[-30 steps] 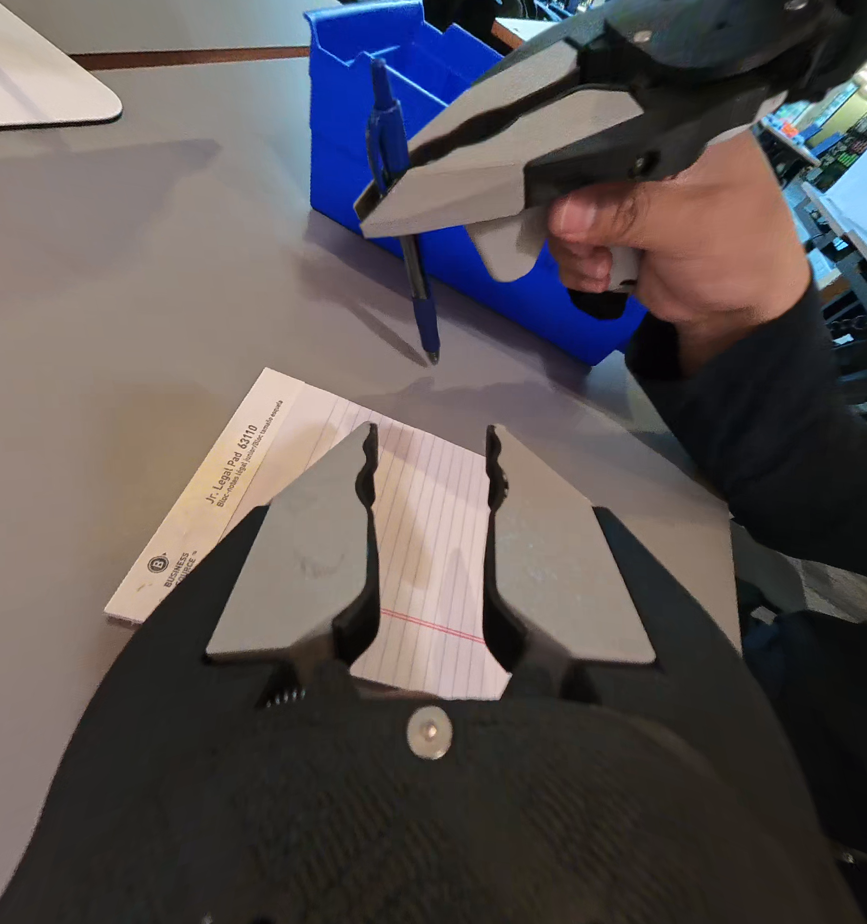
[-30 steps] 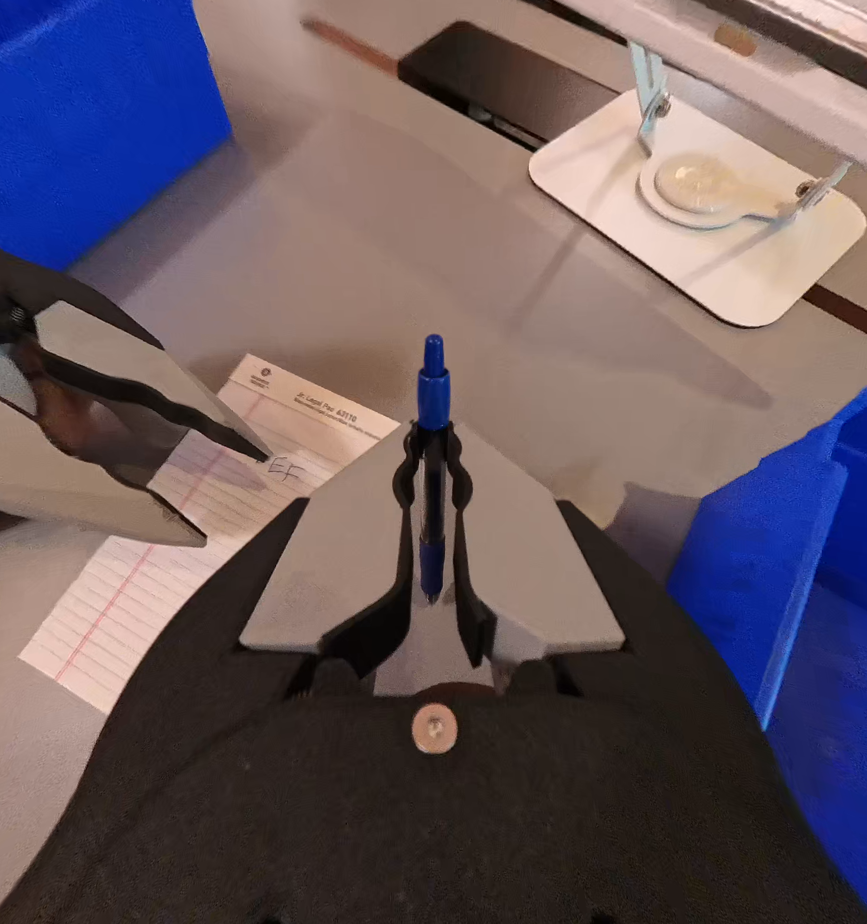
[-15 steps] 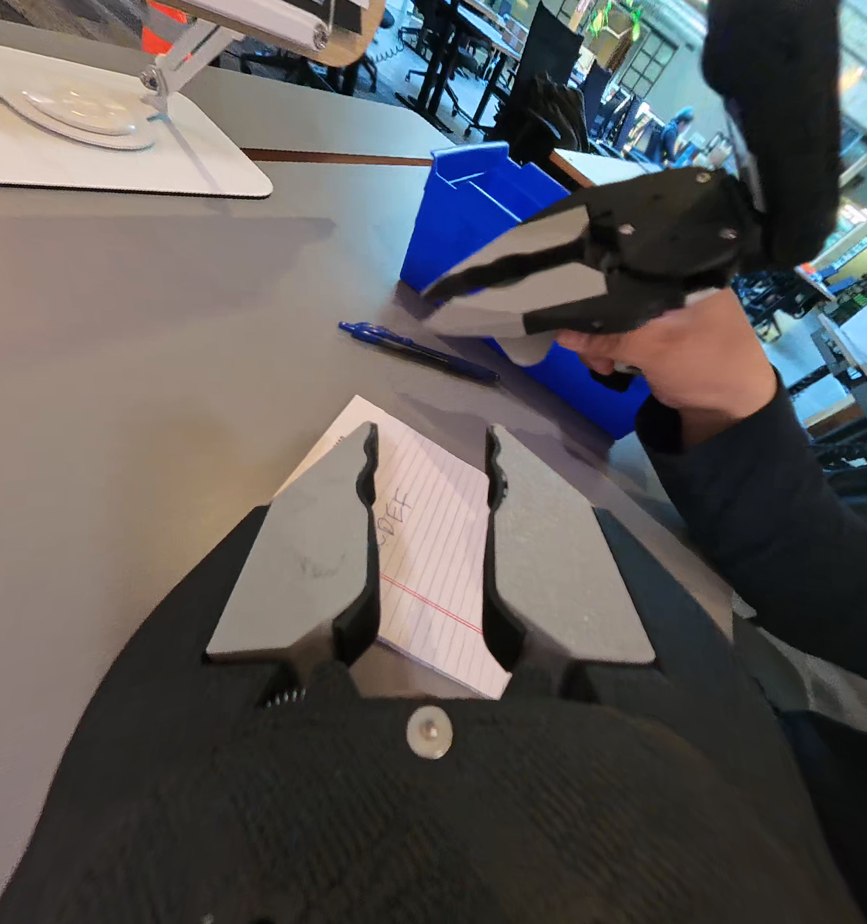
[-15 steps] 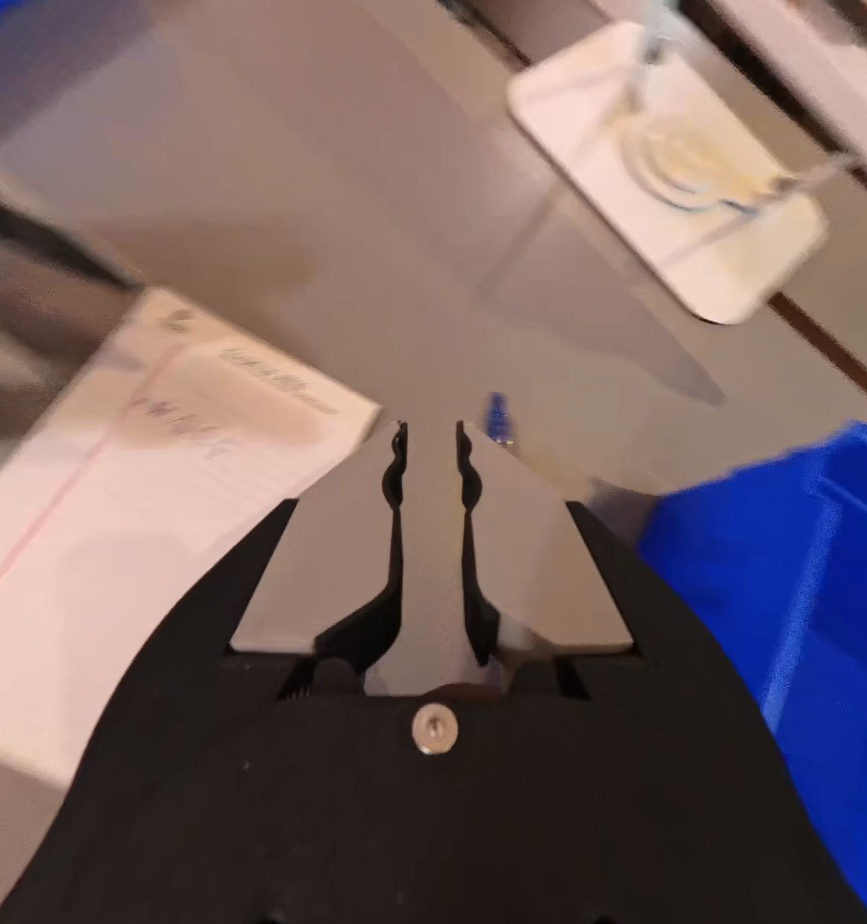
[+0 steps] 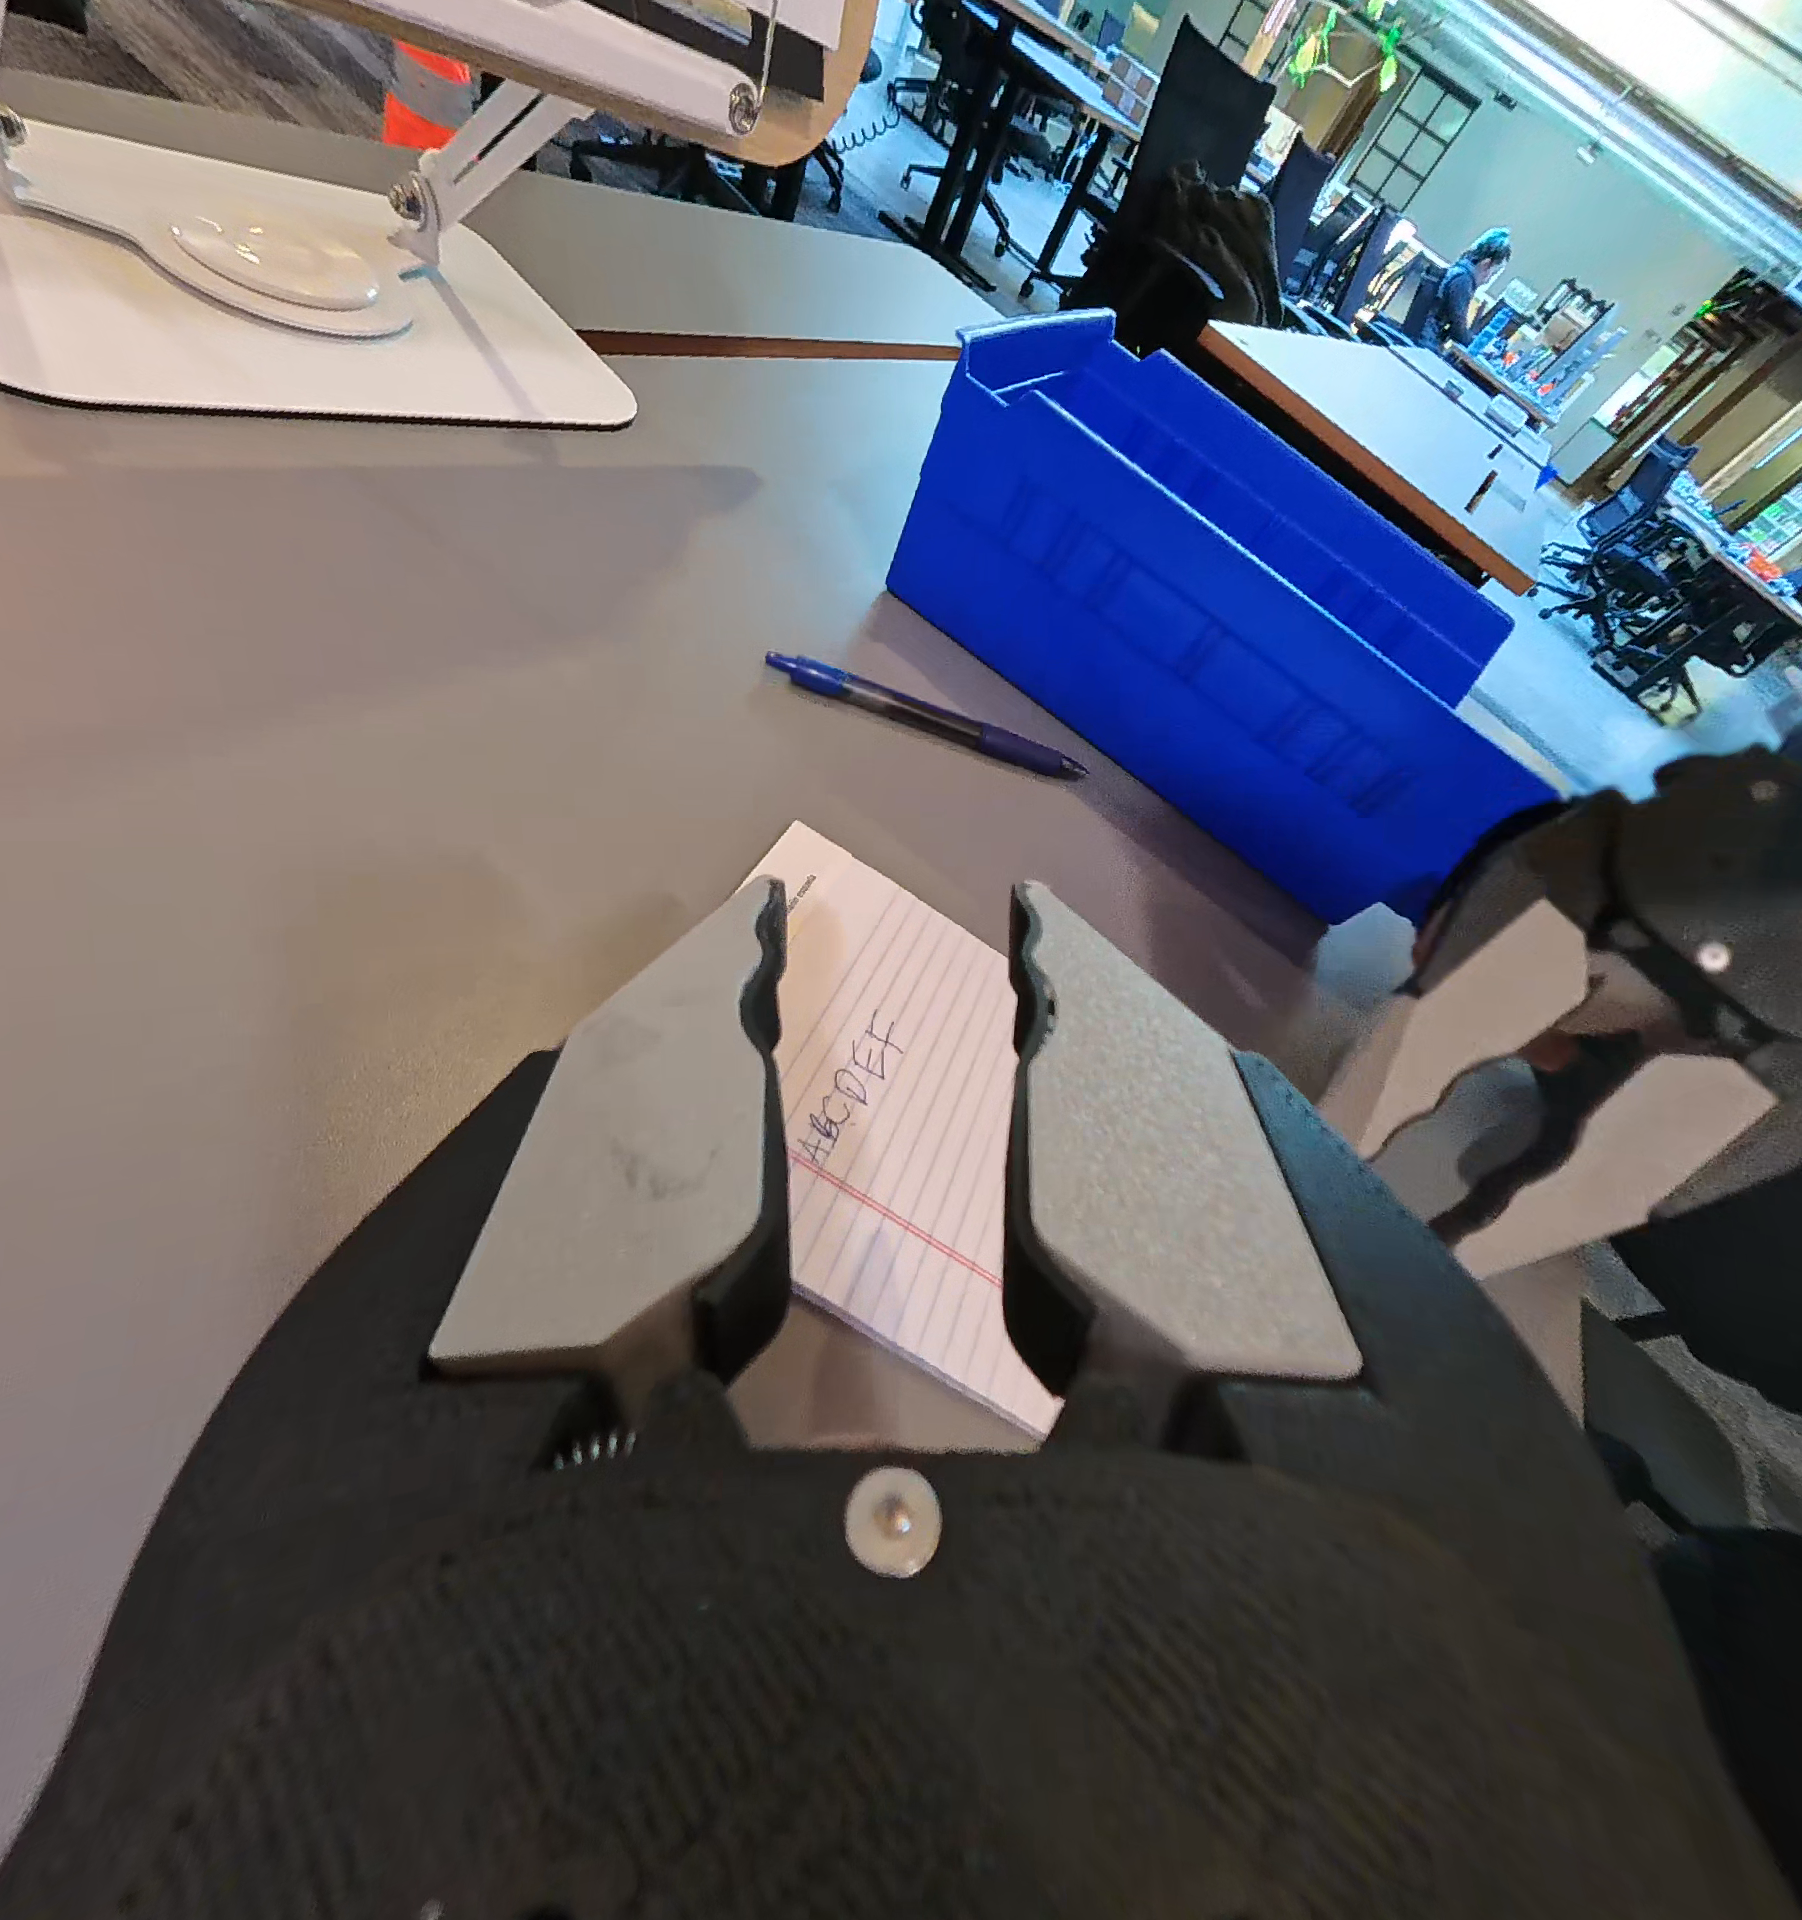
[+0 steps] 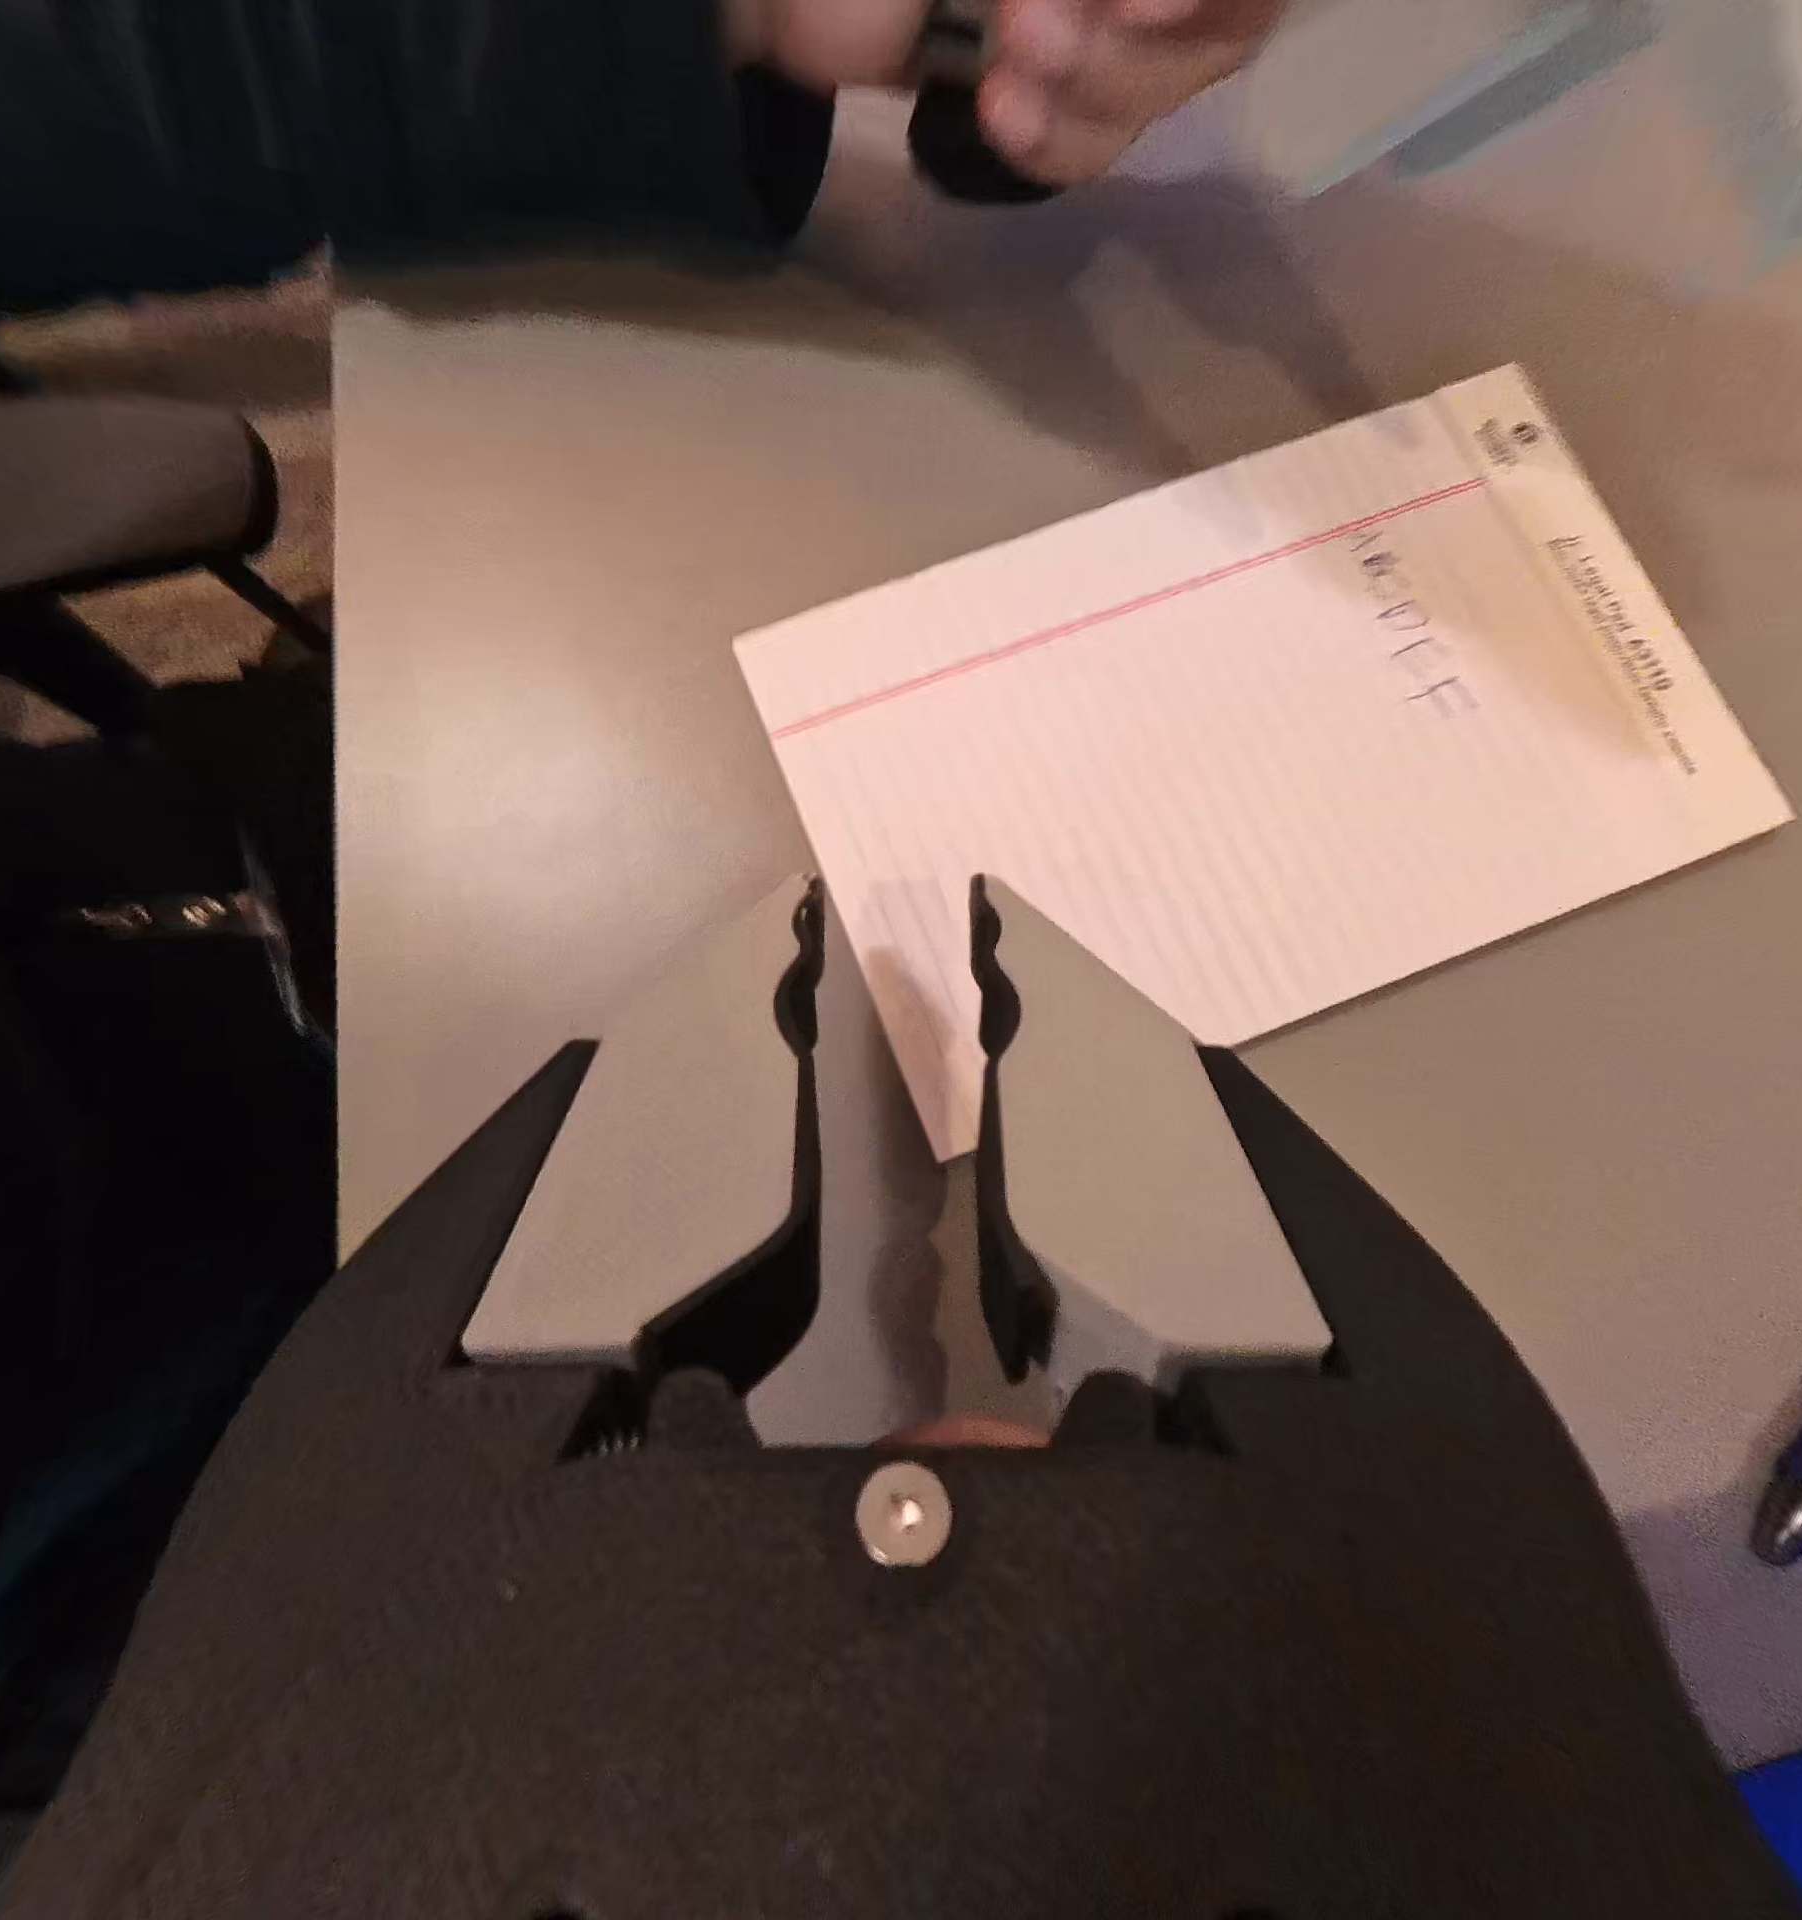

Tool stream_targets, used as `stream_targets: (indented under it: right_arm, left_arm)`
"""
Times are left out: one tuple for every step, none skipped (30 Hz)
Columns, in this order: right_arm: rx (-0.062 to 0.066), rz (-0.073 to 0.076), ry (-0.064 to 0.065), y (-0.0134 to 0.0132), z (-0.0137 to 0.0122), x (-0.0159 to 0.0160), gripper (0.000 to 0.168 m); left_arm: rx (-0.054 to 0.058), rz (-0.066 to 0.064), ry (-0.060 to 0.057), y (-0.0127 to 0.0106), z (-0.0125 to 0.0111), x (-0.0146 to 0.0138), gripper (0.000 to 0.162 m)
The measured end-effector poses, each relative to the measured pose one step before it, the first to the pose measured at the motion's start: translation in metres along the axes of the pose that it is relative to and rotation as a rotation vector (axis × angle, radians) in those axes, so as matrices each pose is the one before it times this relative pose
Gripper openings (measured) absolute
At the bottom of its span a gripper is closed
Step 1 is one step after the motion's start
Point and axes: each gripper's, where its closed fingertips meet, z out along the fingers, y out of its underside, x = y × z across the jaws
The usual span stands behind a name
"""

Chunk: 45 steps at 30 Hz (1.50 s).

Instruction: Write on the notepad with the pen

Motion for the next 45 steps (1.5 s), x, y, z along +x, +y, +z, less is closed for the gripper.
stream_targets:
  right_arm:
    - [-0.0235, -0.0246, 0.0111, 0.00626, 0.00362, -0.00232, 0.024]
    - [-0.0208, -0.0213, 0.0143, 0.00494, 0.00380, -0.00091, 0.024]
    - [-0.0152, -0.0210, 0.0080, 0.00323, 0.00367, -0.00136, 0.024]
    - [-0.0109, -0.0222, 0.0074, 0.00179, 0.00352, -0.00116, 0.024]
    - [-0.0006, -0.0223, 0.0181, -0.00059, 0.00262, 0.00124, 0.022]
    - [-0.0003, -0.0198, 0.0235, -0.00114, 0.00233, 0.00304, 0.025]
    - [0.0040, -0.0126, 0.0173, -0.00219, 0.00259, 0.00309, 0.026]
    - [0.0101, -0.0032, 0.0159, -0.00319, 0.00284, 0.00384, 0.027]
    - [0.0082, 0.0052, 0.0224, -0.00307, 0.00359, 0.00539, 0.026]
    - [0.0068, 0.0070, 0.0248, -0.00281, 0.00383, 0.00565, 0.024]
    - [0.0045, -0.0012, 0.0178, -0.00243, 0.00312, 0.00403, 0.022]
    - [0.0036, -0.0107, 0.0073, -0.00223, 0.00173, 0.00152, 0.022]
    - [0.0091, -0.0104, 0.0007, -0.00285, 0.00009, 0.00028, 0.023]
    - [0.0210, -0.0005, -0.0064, -0.00438, -0.00164, -0.00020, 0.023]
    - [0.0303, 0.0121, -0.0131, -0.00578, -0.00322, -0.00010, 0.024]
    - [0.0345, 0.0224, -0.0117, -0.00657, -0.00400, 0.00159, 0.024]
    - [0.0372, 0.0286, -0.0056, -0.00734, -0.00428, 0.00374, 0.025]
    - [0.0384, 0.0312, -0.0007, -0.00813, -0.00423, 0.00542, 0.025]
    - [0.0388, 0.0307, 0.0067, -0.00879, -0.00369, 0.00674, 0.026]
    - [0.0385, 0.0290, 0.0214, -0.00914, -0.00285, 0.00911, 0.026]
    - [0.0344, 0.0275, 0.0361, -0.00874, -0.00167, 0.01147, 0.026]
    - [0.0260, 0.0250, 0.0427, -0.00724, -0.00059, 0.01243, 0.027]
    - [0.0206, 0.0201, 0.0438, -0.00620, 0.00048, 0.01232, 0.027]
    - [0.0215, 0.0157, 0.0428, -0.00568, 0.00114, 0.01170, 0.027]
    - [0.0225, 0.0153, 0.0361, -0.00491, 0.00161, 0.01009, 0.026]
    - [0.0199, 0.0164, 0.0237, -0.00353, 0.00206, 0.00768, 0.026]
    - [0.0176, 0.0160, 0.0162, -0.00190, 0.00215, 0.00575, 0.026]
    - [0.0182, 0.0121, 0.0154, -0.00049, 0.00193, 0.00493, 0.026]
    - [0.0165, 0.0065, 0.0178, 0.00153, 0.00157, 0.00461, 0.027]
    - [0.0087, 0.0043, 0.0231, 0.00372, 0.00108, 0.00510, 0.026]
    - [-0.0048, 0.0079, 0.0218, 0.00446, 0.00069, 0.00453, 0.028]
    - [-0.0094, 0.0078, 0.0095, 0.00301, 0.00012, 0.00229, 0.031]
    - [0.0018, 0.0016, 0.0052, 0.00114, -0.00042, 0.00088, 0.031]
    - [0.0038, -0.0003, 0.0132, 0.00112, -0.00054, 0.00173, 0.031]
    - [-0.0077, -0.0013, 0.0168, 0.00229, -0.00015, 0.00221, 0.032]
    - [-0.0136, -0.0056, 0.0144, 0.00247, -0.00007, 0.00195, 0.032]
    - [-0.0095, -0.0065, 0.0163, 0.00157, -0.00031, 0.00246, 0.032]
    - [-0.0037, -0.0021, 0.0218, 0.00072, -0.00071, 0.00355, 0.031]
    - [-0.0031, 0.0051, 0.0216, 0.00072, -0.00100, 0.00410, 0.031]
    - [-0.0030, 0.0123, 0.0137, 0.00093, -0.00089, 0.00350, 0.030]
    - [-0.0014, 0.0181, 0.0038, 0.00110, -0.00075, 0.00242, 0.030]
    - [-0.0007, 0.0209, 0.0009, 0.00109, -0.00061, 0.00244, 0.031]
    - [0.0013, 0.0190, 0.0024, 0.00067, -0.00061, 0.00274, 0.031]
    - [0.0024, 0.0157, 0.0039, 0.00043, -0.00049, 0.00298, 0.031]
    - [0.0008, 0.0136, 0.0059, 0.00054, -0.00023, 0.00313, 0.031]
  left_arm:
    - [0.0028, 0.0000, -0.0010, -0.00049, -0.00045, -0.00010, 0.041]
    - [0.0057, 0.0000, -0.0014, -0.00094, -0.00054, -0.00021, 0.041]
    - [0.0040, -0.0014, -0.0002, -0.00080, -0.00048, -0.00027, 0.041]
    - [0.0023, -0.0021, 0.0007, -0.00042, -0.00040, -0.00012, 0.041]
    - [0.0010, -0.0014, 0.0008, -0.00023, -0.00032, -0.00001, 0.041]
    - [0.0001, 0.0009, -0.0003, -0.00007, -0.00035, 0.00000, 0.041]
    - [0.0015, 0.0032, -0.0021, -0.00040, -0.00021, -0.00017, 0.041]
    - [0.0009, 0.0018, -0.0025, -0.00014, -0.00018, -0.00045, 0.041]
    - [-0.0008, -0.0008, 0.0003, 0.00011, -0.00004, -0.00014, 0.041]
    - [0.0001, -0.0023, 0.0002, 0.00010, -0.00001, -0.00031, 0.041]
    - [0.0018, -0.0015, -0.0024, -0.00016, -0.00014, -0.00070, 0.041]
    - [0.0021, -0.0002, -0.0015, -0.00034, -0.00032, -0.00039, 0.041]
    - [0.0012, -0.0004, 0.0001, -0.00019, -0.00034, -0.00007, 0.041]
    - [0.0019, 0.0002, -0.0006, -0.00044, -0.00048, -0.00017, 0.041]
    - [0.0030, 0.0008, -0.0012, -0.00076, -0.00059, -0.00027, 0.041]
    - [0.0038, 0.0008, -0.0003, -0.00095, -0.00056, -0.00010, 0.041]
    - [0.0021, -0.0004, 0.0004, -0.00053, -0.00055, -0.00017, 0.041]
    - [0.0019, -0.0006, -0.0003, -0.00057, -0.00035, -0.00024, 0.041]
    - [0.0016, -0.0008, -0.0018, -0.00026, -0.00029, -0.00056, 0.041]
    - [0.0017, -0.0004, -0.0027, -0.00020, -0.00032, -0.00059, 0.041]
    - [0.0012, -0.0004, -0.0014, -0.00021, -0.00032, -0.00053, 0.041]
    - [0.0002, -0.0006, -0.0010, -0.00011, -0.00030, -0.00049, 0.041]
    - [0.0007, 0.0000, -0.0022, -0.00019, -0.00033, -0.00054, 0.040]
    - [0.0018, 0.0003, -0.0035, -0.00016, -0.00033, -0.00087, 0.040]
    - [0.0009, -0.0017, -0.0035, 0.00016, -0.00007, -0.00109, 0.040]
    - [-0.0011, -0.0031, -0.0016, 0.00052, 0.00022, -0.00098, 0.040]
    - [-0.0026, -0.0023, -0.0015, 0.00069, 0.00038, -0.00092, 0.040]
    - [-0.0035, 0.0003, -0.0034, 0.00078, 0.00055, -0.00100, 0.040]
    - [-0.0048, 0.0016, -0.0034, 0.00094, 0.00069, -0.00075, 0.040]
    - [-0.0046, 0.0024, -0.0009, 0.00091, 0.00079, 0.00010, 0.041]
    - [-0.0042, 0.0033, 0.0005, 0.00088, 0.00084, 0.00056, 0.041]
    - [-0.0047, 0.0042, 0.0003, 0.00074, 0.00097, 0.00091, 0.041]
    - [-0.0034, 0.0065, -0.0011, 0.00053, 0.00097, 0.00095, 0.041]
    - [-0.0034, 0.0073, -0.0043, 0.00063, 0.00086, 0.00035, 0.041]
    - [-0.0039, 0.0075, -0.0048, 0.00090, 0.00083, -0.00001, 0.041]
    - [-0.0032, 0.0053, -0.0046, 0.00073, 0.00057, -0.00023, 0.041]
    - [-0.0018, 0.0020, -0.0030, 0.00052, 0.00056, -0.00040, 0.041]
    - [-0.0024, -0.0019, -0.0007, 0.00074, 0.00035, -0.00044, 0.041]
    - [-0.0020, -0.0036, 0.0001, 0.00067, 0.00017, -0.00043, 0.041]
    - [-0.0002, -0.0023, -0.0012, 0.00029, 0.00014, -0.00060, 0.040]
    - [-0.0007, -0.0013, -0.0024, 0.00048, 0.00023, -0.00071, 0.040]
    - [-0.0025, -0.0013, -0.0018, 0.00064, 0.00027, -0.00068, 0.040]
    - [-0.0031, -0.0016, -0.0012, 0.00078, 0.00040, -0.00056, 0.041]
    - [-0.0020, -0.0004, -0.0012, 0.00063, 0.00044, -0.00040, 0.041]
    - [-0.0036, -0.0002, -0.0015, 0.00088, 0.00062, -0.00037, 0.041]
